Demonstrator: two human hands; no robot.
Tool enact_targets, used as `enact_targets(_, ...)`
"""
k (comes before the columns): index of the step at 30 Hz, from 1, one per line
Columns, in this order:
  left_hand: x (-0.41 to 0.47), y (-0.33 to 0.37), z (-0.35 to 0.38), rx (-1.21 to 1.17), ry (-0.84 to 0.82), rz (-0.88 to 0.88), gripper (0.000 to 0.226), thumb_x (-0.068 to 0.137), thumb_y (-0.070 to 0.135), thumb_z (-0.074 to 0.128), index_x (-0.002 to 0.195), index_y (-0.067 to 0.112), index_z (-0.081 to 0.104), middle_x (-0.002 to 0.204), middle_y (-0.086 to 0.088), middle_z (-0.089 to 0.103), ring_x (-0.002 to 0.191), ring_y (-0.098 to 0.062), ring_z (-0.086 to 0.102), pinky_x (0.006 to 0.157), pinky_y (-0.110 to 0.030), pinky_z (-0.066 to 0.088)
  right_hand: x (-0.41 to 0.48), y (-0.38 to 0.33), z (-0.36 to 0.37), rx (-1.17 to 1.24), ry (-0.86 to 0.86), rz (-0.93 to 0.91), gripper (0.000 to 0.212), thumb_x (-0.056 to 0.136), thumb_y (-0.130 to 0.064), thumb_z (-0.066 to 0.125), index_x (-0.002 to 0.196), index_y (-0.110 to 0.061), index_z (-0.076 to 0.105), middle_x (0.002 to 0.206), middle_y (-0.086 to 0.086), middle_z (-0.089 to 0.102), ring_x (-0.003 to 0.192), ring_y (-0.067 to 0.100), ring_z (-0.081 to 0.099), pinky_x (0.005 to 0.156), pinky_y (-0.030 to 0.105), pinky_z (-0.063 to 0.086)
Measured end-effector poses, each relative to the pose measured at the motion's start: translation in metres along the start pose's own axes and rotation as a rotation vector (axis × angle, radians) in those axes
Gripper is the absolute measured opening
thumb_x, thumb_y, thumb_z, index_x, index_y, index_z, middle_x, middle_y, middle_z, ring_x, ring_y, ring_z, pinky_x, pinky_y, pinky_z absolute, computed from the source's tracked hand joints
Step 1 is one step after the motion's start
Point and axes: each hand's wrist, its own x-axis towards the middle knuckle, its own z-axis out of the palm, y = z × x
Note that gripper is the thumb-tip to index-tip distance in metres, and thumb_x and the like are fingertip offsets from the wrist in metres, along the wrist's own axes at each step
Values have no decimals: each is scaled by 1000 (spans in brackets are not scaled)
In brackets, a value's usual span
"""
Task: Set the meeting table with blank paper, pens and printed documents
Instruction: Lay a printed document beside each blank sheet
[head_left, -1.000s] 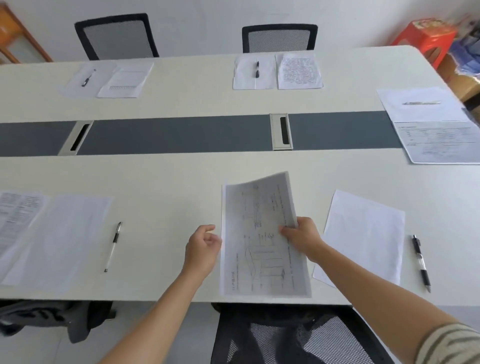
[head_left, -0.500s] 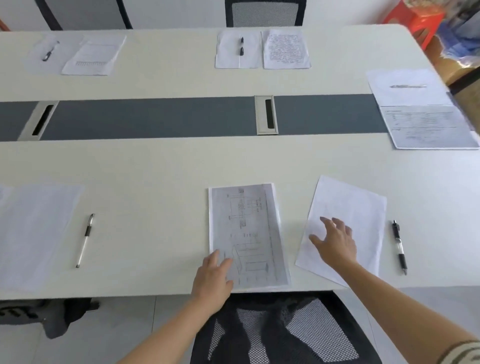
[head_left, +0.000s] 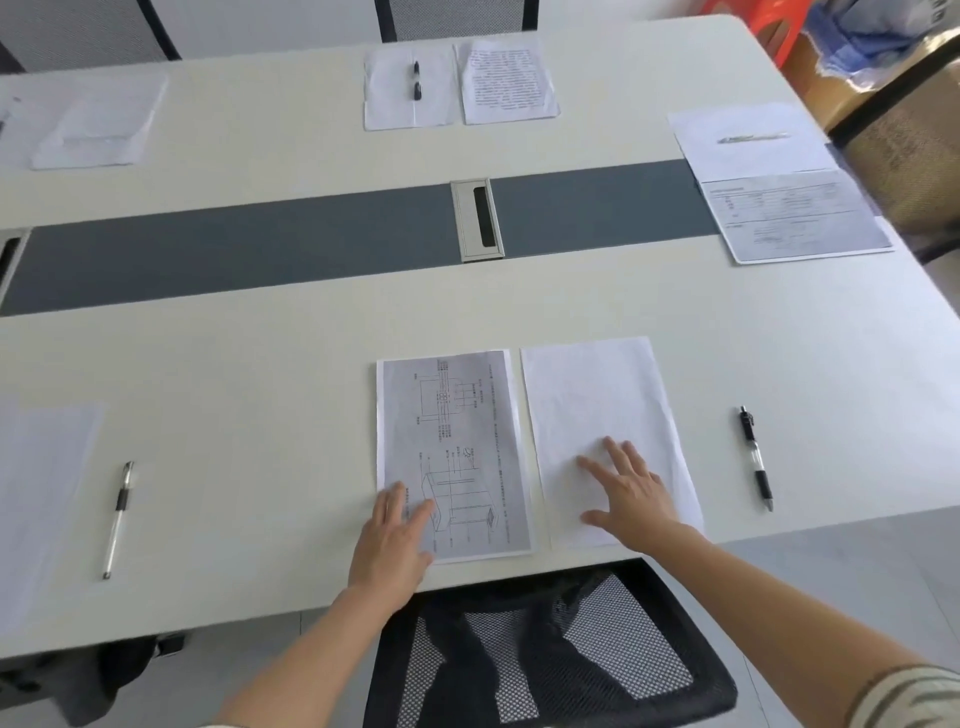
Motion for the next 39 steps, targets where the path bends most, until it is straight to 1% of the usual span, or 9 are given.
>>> enact_targets(11,-4,0,9,-20,-9,-28,68,91,32,59,150,26,25,161,-14,6,150,-30,3,116,-38,27,0,-6,1,23,-10,-14,79,85,-51,63,151,-38,20,165,3,-3,152,25,-2,117,44,24)
enact_targets(14,-3,-1,10,-16,-12,-33,68,92,32,58,151,27,24,161,-13,5,150,-29,3,116,-37,25,0,6,-7,138,110,41,71,87,-49,62,148,-32,32,163,3,16,149,24,17,114,44,30)
enact_targets(16,-2,0,11,-6,-15,-36,68,92,33,57,150,28,23,161,-12,4,150,-29,2,117,-37,24,1,28,-17,250,316,142,56,89,-40,63,140,-24,46,153,5,38,138,26,37,106,44,39)
enact_targets(19,-1,0,12,5,-27,-42,68,92,33,57,150,28,23,161,-12,4,149,-29,2,117,-37,24,-2,75,-30,375,478,429,44,91,-29,60,133,-16,54,140,10,49,128,31,43,99,44,41)
enact_targets(22,-1,0,12,9,-34,-46,68,92,33,57,150,28,22,161,-12,4,149,-29,2,117,-38,25,-7,115,-30,426,383,742,47,91,-29,56,135,-13,50,135,17,49,125,36,44,98,47,41)
enact_targets(25,0,0,13,13,-41,-48,68,92,34,57,150,27,22,161,-11,3,149,-29,2,117,-39,26,-12,134,-21,547,277,870,41,89,-21,52,130,-15,54,127,16,57,117,35,54,95,43,44)
enact_targets(28,1,0,13,15,-42,-52,69,91,34,58,150,27,23,161,-12,4,149,-29,3,116,-40,28,-10,127,-20,620,261,817,34,88,-21,54,121,-17,60,119,13,66,110,34,60,91,39,48)
enact_targets(34,2,2,13,17,-45,-61,70,90,34,59,150,27,24,161,-12,5,149,-30,5,116,-40,29,6,55,-31,664,355,446,26,88,-24,61,112,-15,64,101,4,72,96,26,65,85,35,50)
enact_targets(39,2,3,12,21,-46,-69,70,91,34,58,150,28,21,161,-11,2,149,-29,3,116,-39,27,17,13,-14,585,258,327,26,89,-25,58,114,-17,61,103,2,71,97,26,63,80,34,51)
